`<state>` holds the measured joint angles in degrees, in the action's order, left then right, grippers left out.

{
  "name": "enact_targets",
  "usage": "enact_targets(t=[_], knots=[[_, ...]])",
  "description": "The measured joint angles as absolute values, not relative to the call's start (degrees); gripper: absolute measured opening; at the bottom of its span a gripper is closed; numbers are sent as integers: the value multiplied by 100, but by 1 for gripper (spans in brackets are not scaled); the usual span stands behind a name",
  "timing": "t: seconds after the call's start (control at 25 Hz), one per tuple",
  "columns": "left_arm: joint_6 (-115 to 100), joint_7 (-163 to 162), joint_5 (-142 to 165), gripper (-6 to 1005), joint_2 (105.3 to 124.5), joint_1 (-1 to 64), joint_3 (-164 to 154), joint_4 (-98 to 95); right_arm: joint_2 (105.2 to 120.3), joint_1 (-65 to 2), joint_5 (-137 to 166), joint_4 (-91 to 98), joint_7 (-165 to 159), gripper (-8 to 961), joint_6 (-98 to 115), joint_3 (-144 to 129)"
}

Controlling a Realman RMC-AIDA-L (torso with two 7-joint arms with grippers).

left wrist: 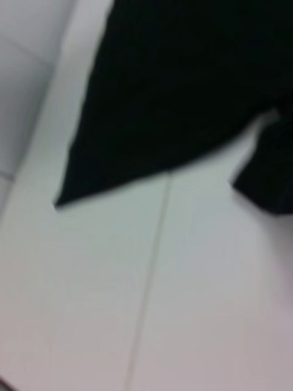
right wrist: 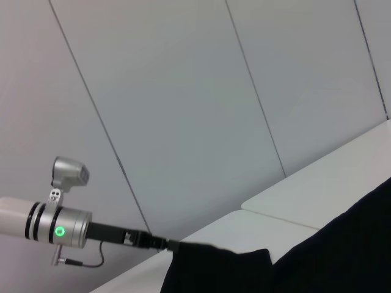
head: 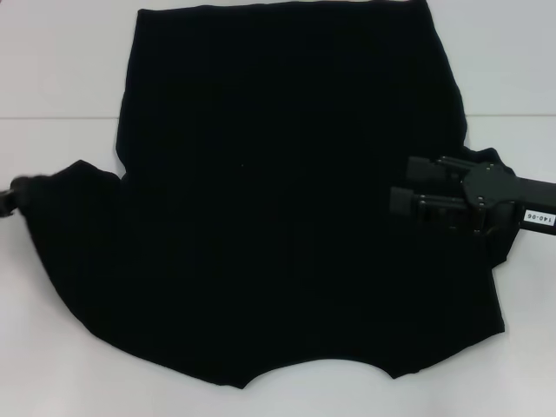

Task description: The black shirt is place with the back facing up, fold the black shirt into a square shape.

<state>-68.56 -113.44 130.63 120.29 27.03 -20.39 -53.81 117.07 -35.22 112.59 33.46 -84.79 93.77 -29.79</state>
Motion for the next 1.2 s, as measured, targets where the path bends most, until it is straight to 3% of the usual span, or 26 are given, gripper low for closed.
enact_targets(t=[0.2,0.48,0.76,0.96,1.2], knots=[[-7701,-10911,12471,86,12027,2870,-2116,-5227,11707,-3497,11259,3346,-8479,900,9382,-2979],[-8079,-10287,12263,92,12316,3172,-2674,-4839,11707,-3488,11259,3339,-8481,899,9387,-2979],[-8316,-9826,11967,99,12374,3250,-3220,-4420,11710,-3480,11259,3345,-8488,900,9395,-2979],[-8575,-9626,11847,303,12364,3344,-3308,-4247,11690,-3491,11236,3369,-8524,900,9397,-2973],[-8972,-9299,11272,426,12218,3258,-3250,-4132,11557,-3474,11107,3395,-9071,899,9346,-2912]])
